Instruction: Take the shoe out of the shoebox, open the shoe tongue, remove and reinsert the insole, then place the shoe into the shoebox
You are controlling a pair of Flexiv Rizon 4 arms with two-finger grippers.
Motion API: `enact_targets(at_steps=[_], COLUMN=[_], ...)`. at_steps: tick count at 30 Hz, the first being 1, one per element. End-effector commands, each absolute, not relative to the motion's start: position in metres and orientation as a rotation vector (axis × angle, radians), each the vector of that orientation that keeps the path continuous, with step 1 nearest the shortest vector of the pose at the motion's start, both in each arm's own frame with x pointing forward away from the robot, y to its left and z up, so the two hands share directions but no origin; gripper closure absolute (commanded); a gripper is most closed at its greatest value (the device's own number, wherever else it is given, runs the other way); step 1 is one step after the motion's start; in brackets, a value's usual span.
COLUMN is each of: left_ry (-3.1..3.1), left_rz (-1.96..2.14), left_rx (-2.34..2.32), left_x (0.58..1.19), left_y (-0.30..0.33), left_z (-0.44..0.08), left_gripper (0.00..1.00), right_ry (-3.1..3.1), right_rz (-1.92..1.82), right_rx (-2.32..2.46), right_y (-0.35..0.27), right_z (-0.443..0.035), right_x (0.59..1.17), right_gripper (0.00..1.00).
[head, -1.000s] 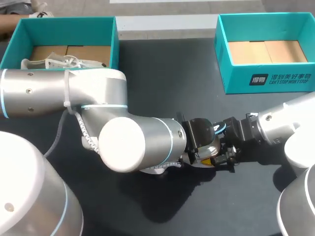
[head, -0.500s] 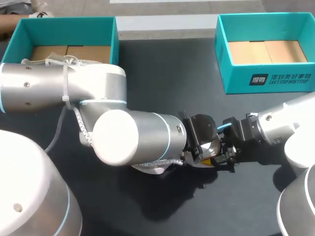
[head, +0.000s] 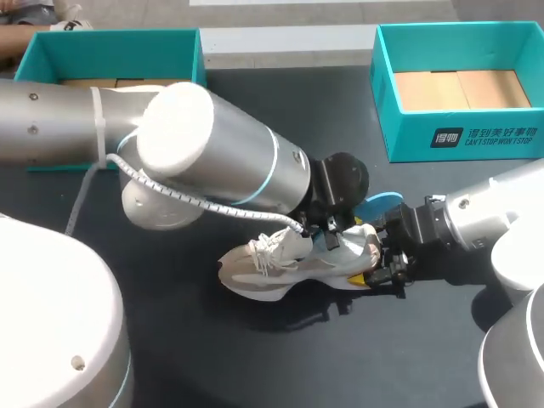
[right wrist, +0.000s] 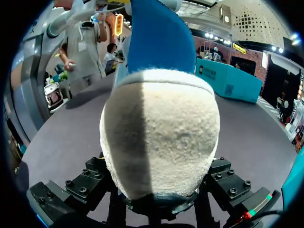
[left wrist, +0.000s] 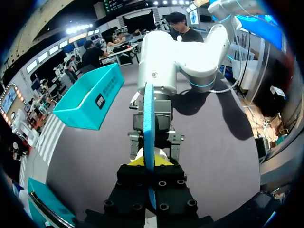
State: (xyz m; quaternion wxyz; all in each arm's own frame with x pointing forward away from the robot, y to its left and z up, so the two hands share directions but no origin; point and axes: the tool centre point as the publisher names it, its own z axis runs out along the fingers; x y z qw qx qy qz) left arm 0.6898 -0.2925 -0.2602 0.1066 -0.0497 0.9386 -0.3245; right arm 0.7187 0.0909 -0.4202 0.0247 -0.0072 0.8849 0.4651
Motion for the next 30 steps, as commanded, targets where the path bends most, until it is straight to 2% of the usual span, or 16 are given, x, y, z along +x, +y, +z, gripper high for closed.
enact_targets(at_steps=[1,12,30], left_ry=[2.933,3.089,2.92], left_rz=[-1.005,-1.219,-1.771], left_rx=[-0.066,0.02,0.033], left_x=[0.692,0.69,0.693], left_y=[-0.296,-0.304,-0.312], left_z=[-0.248,-0.207,-0.123], left_gripper=[1.0,1.0,1.0], right_ry=[2.737,2.737,2.737], right_rz=[1.434,1.434,1.434], right_rx=[-0.02,-0.02,-0.02], right_y=[0.092,0.092,0.092], right_z=[-0.421,-0.421,-0.421], right_x=[0.718,0.718,0.718], right_gripper=[1.0,1.0,1.0])
